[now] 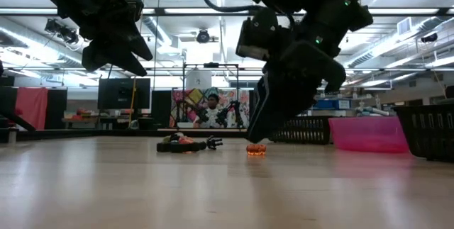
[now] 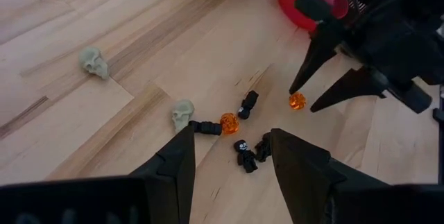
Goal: Sort Halloween decoration
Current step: Put the orange pumpkin into the red bowl
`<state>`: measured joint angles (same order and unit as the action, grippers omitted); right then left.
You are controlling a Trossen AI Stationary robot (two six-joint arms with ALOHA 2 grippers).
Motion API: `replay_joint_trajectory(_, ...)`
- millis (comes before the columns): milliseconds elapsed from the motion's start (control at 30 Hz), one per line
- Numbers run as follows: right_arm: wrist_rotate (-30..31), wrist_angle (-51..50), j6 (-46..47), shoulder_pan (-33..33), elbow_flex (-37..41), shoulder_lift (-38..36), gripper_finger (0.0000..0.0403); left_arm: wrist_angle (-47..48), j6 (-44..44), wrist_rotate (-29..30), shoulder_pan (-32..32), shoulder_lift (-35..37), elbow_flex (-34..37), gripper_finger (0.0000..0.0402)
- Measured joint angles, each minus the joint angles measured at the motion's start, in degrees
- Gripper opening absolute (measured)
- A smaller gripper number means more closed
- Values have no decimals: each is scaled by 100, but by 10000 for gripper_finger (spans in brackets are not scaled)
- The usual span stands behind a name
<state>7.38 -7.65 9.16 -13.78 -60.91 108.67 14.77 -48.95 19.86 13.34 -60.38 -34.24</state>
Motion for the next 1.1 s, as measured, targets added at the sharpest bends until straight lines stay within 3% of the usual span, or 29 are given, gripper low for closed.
replay_joint_trajectory(600, -4, 1317, -15, -4, 711, -2, 171, 7, 9, 0, 0, 0, 0, 162)
replay_joint_trajectory(933, -216, 1435, 312, -28, 692, 277, 94, 21, -31, -4, 2, 0, 0, 162)
replay_joint_trajectory(1100, -234, 1306, 261, -28, 651, 218, 93, 15, -7, -4, 2, 0, 0, 162)
